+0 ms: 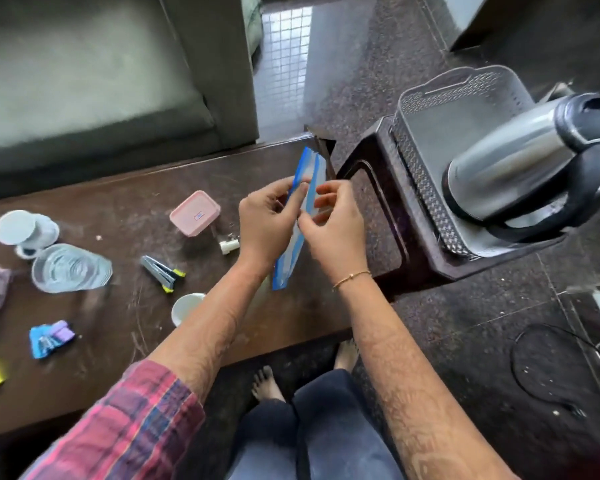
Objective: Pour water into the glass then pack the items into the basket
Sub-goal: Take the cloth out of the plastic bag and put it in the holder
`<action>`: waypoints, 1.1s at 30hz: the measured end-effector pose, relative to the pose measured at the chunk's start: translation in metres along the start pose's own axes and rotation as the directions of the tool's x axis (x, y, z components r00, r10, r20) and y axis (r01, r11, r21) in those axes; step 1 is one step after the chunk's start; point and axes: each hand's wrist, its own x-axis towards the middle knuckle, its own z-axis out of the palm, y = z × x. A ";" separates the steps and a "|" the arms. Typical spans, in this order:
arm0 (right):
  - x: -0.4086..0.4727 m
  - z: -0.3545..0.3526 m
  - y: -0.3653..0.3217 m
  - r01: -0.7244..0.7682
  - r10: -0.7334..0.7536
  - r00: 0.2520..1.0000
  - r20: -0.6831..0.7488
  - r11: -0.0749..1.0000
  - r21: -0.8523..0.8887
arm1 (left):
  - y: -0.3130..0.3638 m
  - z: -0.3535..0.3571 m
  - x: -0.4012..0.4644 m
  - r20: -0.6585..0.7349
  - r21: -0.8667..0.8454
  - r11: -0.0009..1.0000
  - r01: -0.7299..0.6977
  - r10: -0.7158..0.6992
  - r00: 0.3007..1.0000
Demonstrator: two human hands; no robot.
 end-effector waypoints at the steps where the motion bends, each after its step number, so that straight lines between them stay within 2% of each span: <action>1: -0.006 0.004 -0.001 -0.028 0.028 0.999 0.020 0.999 0.031 | 0.000 -0.004 -0.001 0.001 0.012 1.000 0.000 0.000 1.000; 3: -0.015 0.010 -0.005 -0.012 0.012 1.000 -0.006 1.000 0.026 | -0.001 -0.011 -0.001 -0.008 0.032 0.999 -0.003 0.003 1.000; 6: -0.019 0.010 -0.001 0.055 -0.074 0.988 -0.138 0.989 -0.141 | 0.006 -0.019 -0.001 -0.055 0.110 0.993 -0.029 0.035 0.998; 10: -0.014 -0.007 0.016 -0.123 0.058 0.976 -0.209 0.943 -0.310 | 0.015 -0.018 0.002 -0.105 0.338 0.940 -0.057 0.098 0.990; 11: -0.015 -0.009 0.016 -0.126 0.051 0.974 -0.219 0.930 -0.344 | 0.019 -0.013 0.001 -0.091 0.370 0.927 -0.062 0.103 0.991; 13: -0.020 -0.010 0.006 -0.008 -0.070 0.976 -0.207 0.934 -0.356 | 0.025 -0.003 -0.003 -0.057 0.445 0.893 -0.072 0.109 0.992; 15: -0.027 -0.010 -0.007 0.138 -0.189 0.973 -0.130 0.935 -0.326 | 0.030 0.004 -0.009 -0.047 0.486 0.870 -0.080 0.118 0.992; 16: -0.027 -0.009 -0.009 0.147 -0.179 0.981 -0.080 0.941 -0.304 | 0.031 0.005 -0.011 -0.051 0.474 0.877 -0.081 0.119 0.992; 17: -0.024 -0.008 -0.006 0.098 -0.108 0.994 -0.023 0.957 -0.273 | 0.032 0.005 -0.012 -0.057 0.446 0.891 -0.080 0.118 0.991; 18: -0.018 -0.007 -0.001 -0.006 0.018 0.999 0.047 0.970 -0.242 | 0.032 0.006 -0.013 -0.062 0.415 0.906 -0.084 0.120 0.991; 20: -0.007 -0.005 0.010 -0.198 0.236 0.957 0.172 0.957 -0.211 | 0.033 0.009 -0.017 -0.059 0.376 0.921 -0.097 0.129 0.990; 25: 0.012 0.006 0.021 -0.262 0.371 0.879 0.301 0.901 -0.346 | 0.034 0.017 -0.028 -0.089 0.241 0.966 -0.093 0.117 0.989; 27: 0.016 0.012 0.025 -0.236 0.366 0.883 0.294 0.888 -0.396 | 0.033 0.019 -0.032 -0.081 0.169 0.979 -0.113 0.128 0.988; 29: 0.016 0.013 0.028 -0.245 0.361 0.907 0.216 0.871 -0.425 | 0.034 0.021 -0.038 -0.028 0.157 0.978 -0.138 0.144 0.989; 31: 0.013 0.008 0.029 -0.328 0.375 0.918 0.131 0.901 -0.285 | 0.034 0.020 -0.039 0.077 0.112 0.981 -0.160 0.152 0.985; 33: 0.016 -0.002 0.030 -0.416 0.422 0.899 0.114 0.906 -0.074 | 0.033 0.014 -0.039 0.176 -0.058 0.992 -0.109 0.118 0.977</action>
